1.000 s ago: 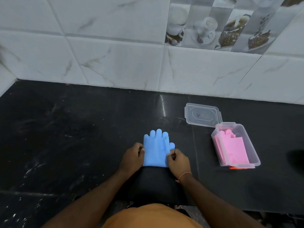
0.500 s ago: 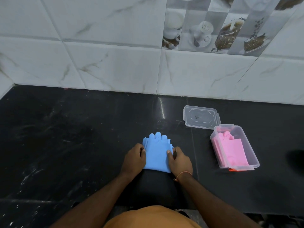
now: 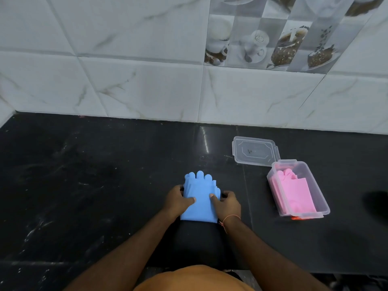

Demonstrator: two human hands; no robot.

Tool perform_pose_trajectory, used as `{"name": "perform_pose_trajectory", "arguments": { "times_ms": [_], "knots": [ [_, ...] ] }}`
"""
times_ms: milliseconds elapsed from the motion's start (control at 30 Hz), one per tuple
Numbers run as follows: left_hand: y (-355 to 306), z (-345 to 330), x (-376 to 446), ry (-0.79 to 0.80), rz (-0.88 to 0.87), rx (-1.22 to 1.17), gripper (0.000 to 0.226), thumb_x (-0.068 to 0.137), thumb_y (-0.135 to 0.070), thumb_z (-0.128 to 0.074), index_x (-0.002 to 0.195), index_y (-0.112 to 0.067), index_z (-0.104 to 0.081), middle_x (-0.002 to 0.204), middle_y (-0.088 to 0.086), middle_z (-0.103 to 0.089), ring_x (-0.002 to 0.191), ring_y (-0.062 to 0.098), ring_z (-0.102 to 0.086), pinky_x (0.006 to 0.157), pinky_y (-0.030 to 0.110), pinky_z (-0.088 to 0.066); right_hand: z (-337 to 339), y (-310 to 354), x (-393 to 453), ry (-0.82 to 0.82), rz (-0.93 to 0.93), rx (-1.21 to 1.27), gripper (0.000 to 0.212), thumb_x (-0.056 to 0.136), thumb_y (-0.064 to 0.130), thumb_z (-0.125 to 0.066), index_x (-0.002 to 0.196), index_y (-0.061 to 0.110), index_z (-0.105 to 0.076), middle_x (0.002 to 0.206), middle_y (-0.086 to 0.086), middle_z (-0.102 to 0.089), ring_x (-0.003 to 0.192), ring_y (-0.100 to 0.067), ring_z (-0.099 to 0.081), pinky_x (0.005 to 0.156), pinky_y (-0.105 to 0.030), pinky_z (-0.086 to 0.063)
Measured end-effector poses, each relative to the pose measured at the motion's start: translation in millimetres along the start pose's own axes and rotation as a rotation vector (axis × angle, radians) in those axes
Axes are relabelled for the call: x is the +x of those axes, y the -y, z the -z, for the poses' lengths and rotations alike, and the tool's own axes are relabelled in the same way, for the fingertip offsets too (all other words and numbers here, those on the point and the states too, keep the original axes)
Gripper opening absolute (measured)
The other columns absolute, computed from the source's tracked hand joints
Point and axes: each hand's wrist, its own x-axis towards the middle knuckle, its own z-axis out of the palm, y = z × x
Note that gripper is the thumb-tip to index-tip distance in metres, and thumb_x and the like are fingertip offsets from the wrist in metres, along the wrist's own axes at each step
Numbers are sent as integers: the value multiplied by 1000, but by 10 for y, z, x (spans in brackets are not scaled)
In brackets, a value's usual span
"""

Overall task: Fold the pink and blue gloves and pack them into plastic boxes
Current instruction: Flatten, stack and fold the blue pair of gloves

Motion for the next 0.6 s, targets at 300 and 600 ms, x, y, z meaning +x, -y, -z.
{"name": "perform_pose_trajectory", "arguments": {
  "times_ms": [300,600],
  "knots": [
    [-40,31,-102,156,-116,-395,48,81,-25,-85,126,-24,-70,118,1,-80,109,20,-77,98,51,-63,218,151,7,334,-155,491,32,86,32,-85,106,9,-74,98,-8,-82,92,-25,-79,70,-41,-66],
    [-292,-32,-209,323,-144,-580,46,93,-13,-80,136,-18,-65,128,10,-76,119,31,-73,101,55,-60,503,215,63,318,65,472,37,90,45,-78,102,11,-67,109,-10,-78,99,-28,-76,85,-47,-63]
  ]
}}
